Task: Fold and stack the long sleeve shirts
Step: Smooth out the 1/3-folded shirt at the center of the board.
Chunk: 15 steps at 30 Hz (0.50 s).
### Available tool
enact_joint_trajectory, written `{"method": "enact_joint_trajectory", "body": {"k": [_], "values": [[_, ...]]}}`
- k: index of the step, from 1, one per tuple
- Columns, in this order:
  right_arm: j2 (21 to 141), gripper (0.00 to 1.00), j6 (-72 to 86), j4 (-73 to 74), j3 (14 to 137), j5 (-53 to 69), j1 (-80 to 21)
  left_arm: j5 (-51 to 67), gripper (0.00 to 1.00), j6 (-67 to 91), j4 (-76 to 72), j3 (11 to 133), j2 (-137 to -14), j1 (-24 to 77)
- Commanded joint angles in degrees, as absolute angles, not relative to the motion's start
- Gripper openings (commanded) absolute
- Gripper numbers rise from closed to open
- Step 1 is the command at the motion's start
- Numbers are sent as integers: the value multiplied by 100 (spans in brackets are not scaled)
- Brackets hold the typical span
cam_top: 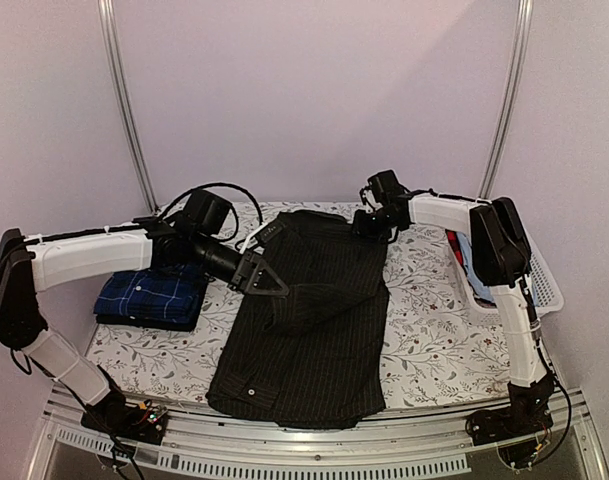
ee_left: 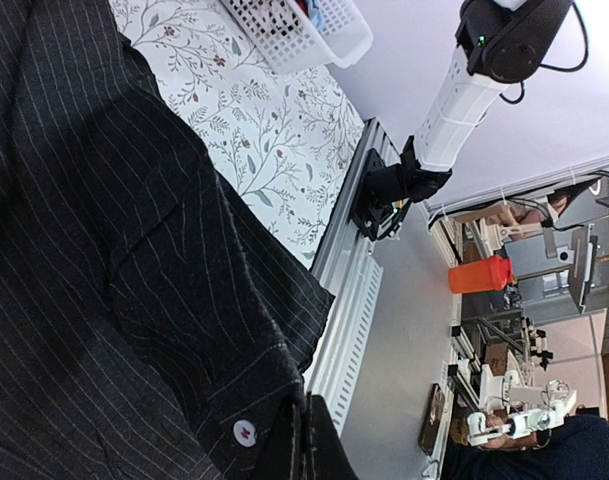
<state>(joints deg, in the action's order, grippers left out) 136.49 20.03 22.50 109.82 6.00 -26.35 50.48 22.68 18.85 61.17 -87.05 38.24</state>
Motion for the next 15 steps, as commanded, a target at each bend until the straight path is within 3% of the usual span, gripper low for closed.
{"method": "enact_joint_trajectory", "body": {"k": [1, 10, 15], "values": [[13803, 34, 1868, 2285, 11556, 567, -2554, 5028, 0, 2230, 1822, 6267, -8724, 3806], [14720, 21, 1822, 2480, 12153, 579, -2409, 5025, 0, 2234, 1847, 6393, -8872, 3808], [14893, 21, 1781, 2641, 12176, 494, -2388, 4922, 0, 2252, 1823, 6457, -9007, 3798]]}}
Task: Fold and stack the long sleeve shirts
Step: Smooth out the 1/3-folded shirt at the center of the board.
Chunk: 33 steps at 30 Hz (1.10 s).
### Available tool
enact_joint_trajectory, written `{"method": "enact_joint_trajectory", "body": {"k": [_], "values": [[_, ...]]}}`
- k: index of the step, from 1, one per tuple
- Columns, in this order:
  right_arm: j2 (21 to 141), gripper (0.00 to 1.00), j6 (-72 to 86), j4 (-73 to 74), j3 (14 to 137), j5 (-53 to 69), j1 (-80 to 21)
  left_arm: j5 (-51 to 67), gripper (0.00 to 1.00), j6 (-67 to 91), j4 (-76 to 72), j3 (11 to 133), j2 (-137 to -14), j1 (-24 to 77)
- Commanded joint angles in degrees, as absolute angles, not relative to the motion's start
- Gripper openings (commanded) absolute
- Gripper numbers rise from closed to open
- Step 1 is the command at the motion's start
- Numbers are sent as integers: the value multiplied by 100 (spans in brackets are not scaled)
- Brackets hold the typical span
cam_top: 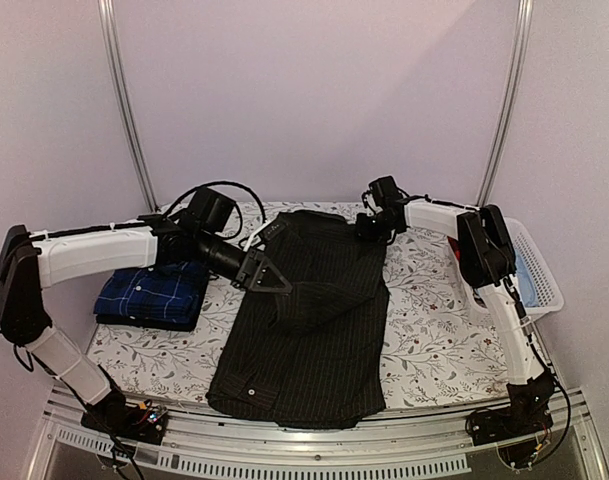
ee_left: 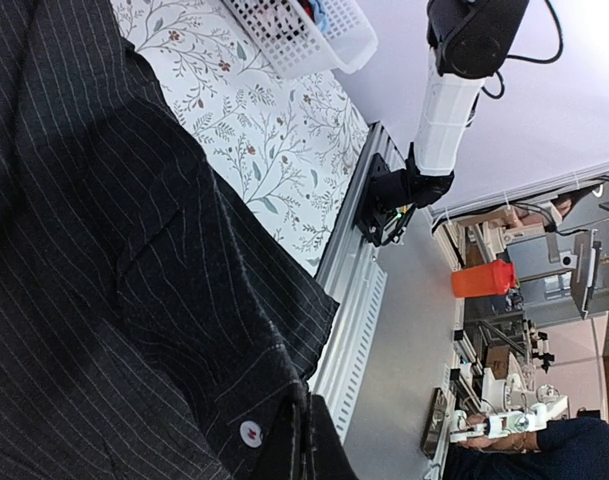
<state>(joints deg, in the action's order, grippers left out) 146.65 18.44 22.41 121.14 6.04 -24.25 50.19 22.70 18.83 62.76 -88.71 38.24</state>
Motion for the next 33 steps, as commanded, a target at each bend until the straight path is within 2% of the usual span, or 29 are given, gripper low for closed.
{"method": "enact_joint_trajectory", "body": {"k": [1, 6, 14, 21, 24, 29, 33], "values": [[14931, 22, 1776, 2683, 12221, 499, -2364, 4870, 0, 2274, 1800, 6472, -9056, 3804], [15244, 27, 1801, 2912, 12710, 573, -2148, 4459, 0, 2498, 1641, 6616, -9435, 3740], [15657, 45, 1726, 2682, 13524, 1417, -1873, 3979, 0, 3242, 808, 6954, -10736, 3652], [15471, 63, 1620, 2029, 13698, 2240, -1751, 3544, 0, 4075, 208, 7513, -12154, 3587], [15269, 75, 1588, 1921, 13720, 2439, -1753, 3424, 0, 4419, -152, 7749, -12495, 3594], [14701, 88, 1511, 2081, 13663, 2320, -1749, 3176, 0, 4622, -449, 8133, -12850, 3586], [14099, 98, 1460, 2225, 13152, 2075, -1743, 3213, 0, 4547, -465, 8750, -13257, 3595]]}}
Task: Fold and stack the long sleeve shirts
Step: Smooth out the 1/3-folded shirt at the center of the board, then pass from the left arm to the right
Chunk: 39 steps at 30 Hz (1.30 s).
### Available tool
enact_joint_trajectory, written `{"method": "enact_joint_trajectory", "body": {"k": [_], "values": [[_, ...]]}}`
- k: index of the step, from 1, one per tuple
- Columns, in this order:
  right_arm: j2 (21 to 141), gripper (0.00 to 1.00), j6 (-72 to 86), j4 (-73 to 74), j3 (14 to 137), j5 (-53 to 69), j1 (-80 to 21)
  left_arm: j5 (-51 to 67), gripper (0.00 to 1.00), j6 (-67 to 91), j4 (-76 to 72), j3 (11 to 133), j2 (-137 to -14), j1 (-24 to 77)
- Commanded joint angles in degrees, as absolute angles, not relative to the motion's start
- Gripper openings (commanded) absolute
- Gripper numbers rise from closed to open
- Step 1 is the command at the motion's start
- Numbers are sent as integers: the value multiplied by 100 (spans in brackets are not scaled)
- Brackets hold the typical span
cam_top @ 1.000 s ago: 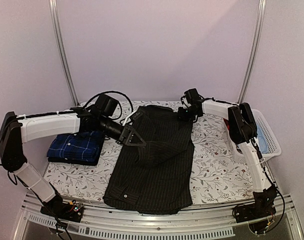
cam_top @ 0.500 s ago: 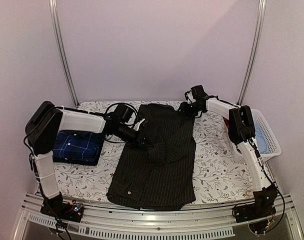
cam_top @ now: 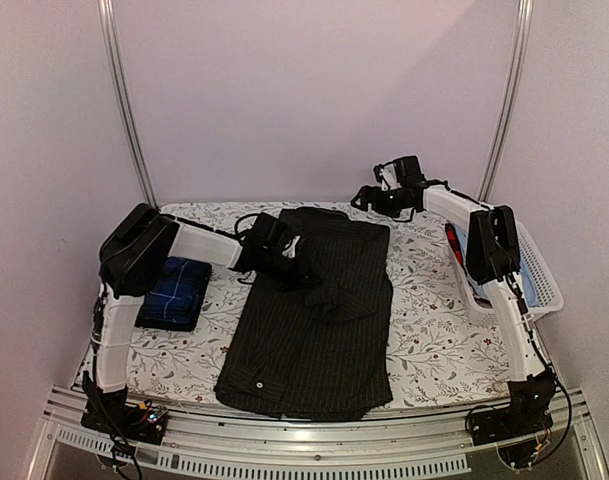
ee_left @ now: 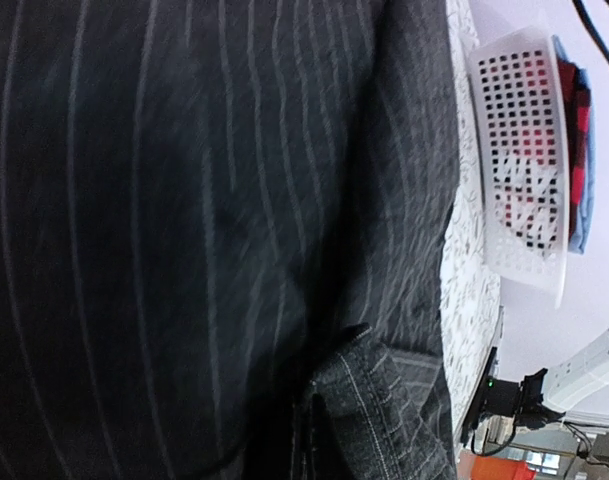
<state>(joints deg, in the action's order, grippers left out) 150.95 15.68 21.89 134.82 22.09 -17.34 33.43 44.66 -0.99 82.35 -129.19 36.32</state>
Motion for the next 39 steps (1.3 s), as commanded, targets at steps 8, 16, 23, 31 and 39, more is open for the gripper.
{"method": "enact_joint_trajectory", "body": {"k": [8, 16, 23, 31, 39], "values": [[12286, 99, 1440, 2000, 10737, 1610, -1849, 3188, 0, 4188, -284, 9233, -13079, 3680], [10808, 99, 1584, 1597, 8543, 730, -2244, 2855, 0, 3823, 361, 8524, -11407, 4081], [9857, 99, 2053, 1484, 7083, 348, -2605, 2192, 0, 3746, 1144, 7732, -9857, 4060], [8707, 94, 1987, 750, 6154, 192, -3682, 3082, 0, 3207, 1591, 7840, -9678, 4131], [8231, 90, 1578, 665, 5895, 183, -4368, 3184, 0, 2849, 1835, 8180, -9608, 4195]]}}
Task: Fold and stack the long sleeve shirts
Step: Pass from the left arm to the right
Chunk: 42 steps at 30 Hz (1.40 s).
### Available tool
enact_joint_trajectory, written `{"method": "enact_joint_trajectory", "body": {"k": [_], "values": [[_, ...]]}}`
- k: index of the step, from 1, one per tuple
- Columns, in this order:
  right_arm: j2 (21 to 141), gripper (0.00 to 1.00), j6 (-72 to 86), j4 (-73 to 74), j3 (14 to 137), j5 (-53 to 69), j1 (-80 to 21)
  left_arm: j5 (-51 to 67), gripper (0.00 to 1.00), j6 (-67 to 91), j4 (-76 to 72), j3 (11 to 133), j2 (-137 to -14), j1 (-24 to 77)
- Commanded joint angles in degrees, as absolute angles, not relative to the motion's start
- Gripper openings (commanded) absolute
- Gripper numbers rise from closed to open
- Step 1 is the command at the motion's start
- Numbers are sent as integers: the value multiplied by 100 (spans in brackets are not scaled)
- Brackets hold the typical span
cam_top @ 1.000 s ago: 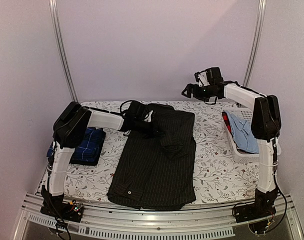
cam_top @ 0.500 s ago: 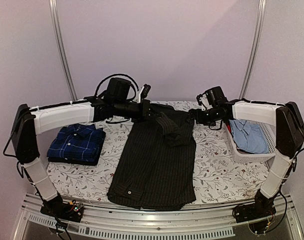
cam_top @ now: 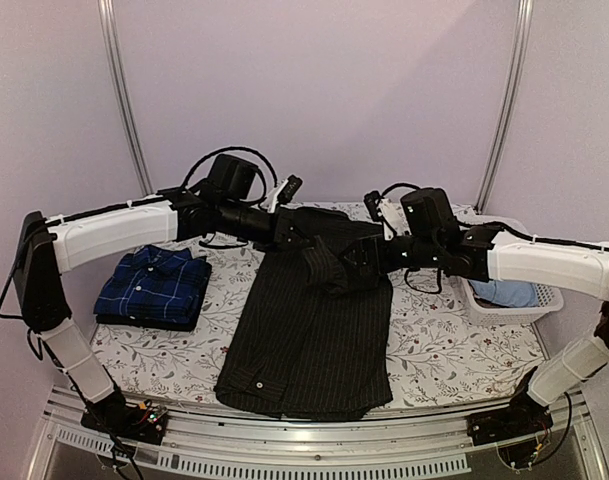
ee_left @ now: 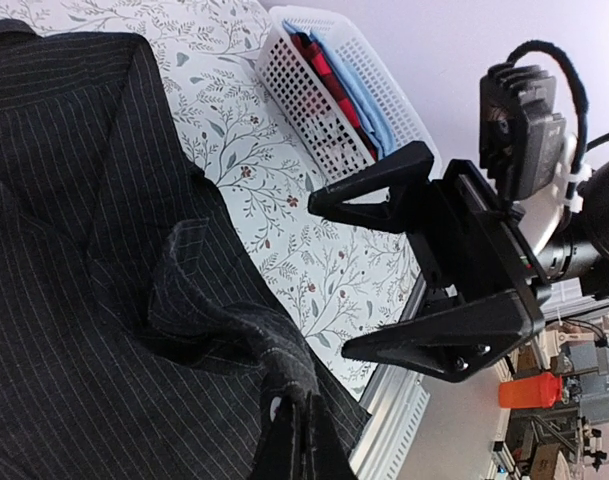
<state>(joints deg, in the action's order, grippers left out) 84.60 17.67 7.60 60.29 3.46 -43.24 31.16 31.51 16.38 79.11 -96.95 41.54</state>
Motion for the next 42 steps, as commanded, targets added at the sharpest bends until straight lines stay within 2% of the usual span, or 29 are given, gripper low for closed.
{"method": "enact_joint_trajectory", "body": {"k": [1, 8, 13, 19, 20, 22, 25, 28, 29, 30, 31, 37, 42], "values": [[8206, 89, 1601, 731, 5874, 136, -4375, 3115, 0, 2842, 1855, 8194, -9567, 4186], [8047, 89, 1084, 417, 5894, 486, -4681, 3760, 0, 2418, 2163, 8667, -9799, 4186], [8396, 88, 607, 449, 6264, 1041, -4730, 3915, 0, 2122, 2294, 8895, -9880, 4225], [8862, 84, 416, 503, 6735, 948, -4793, 4140, 0, 2050, 2292, 9054, -10056, 4244], [8916, 82, 441, 500, 6796, 961, -4799, 4140, 0, 2072, 2268, 9060, -10074, 4253], [9036, 70, 461, 522, 6904, 996, -4799, 4104, 0, 2114, 2207, 9043, -10097, 4259], [9046, 44, 541, 406, 6864, 1011, -4799, 3910, 0, 2170, 2193, 9062, -10128, 4246], [9055, 12, 684, 509, 6905, 551, -4791, 3585, 25, 2267, 2152, 9000, -10070, 4237], [9125, 3, 741, 607, 6943, 320, -4779, 3420, 37, 2333, 2105, 8917, -10019, 4236], [9194, 0, 785, 715, 6981, 181, -4758, 3251, 48, 2416, 2052, 8802, -9950, 4224], [9253, 0, 903, 822, 7015, 97, -4706, 3046, 51, 2496, 1986, 8666, -9871, 4211], [9883, 0, 1604, 1331, 7067, 138, -4065, 2604, 53, 3171, 1397, 7492, -9462, 3938], [10829, 0, 1781, 1538, 7385, 307, -3776, 2555, 49, 3422, 1144, 6848, -9673, 3929]]}}
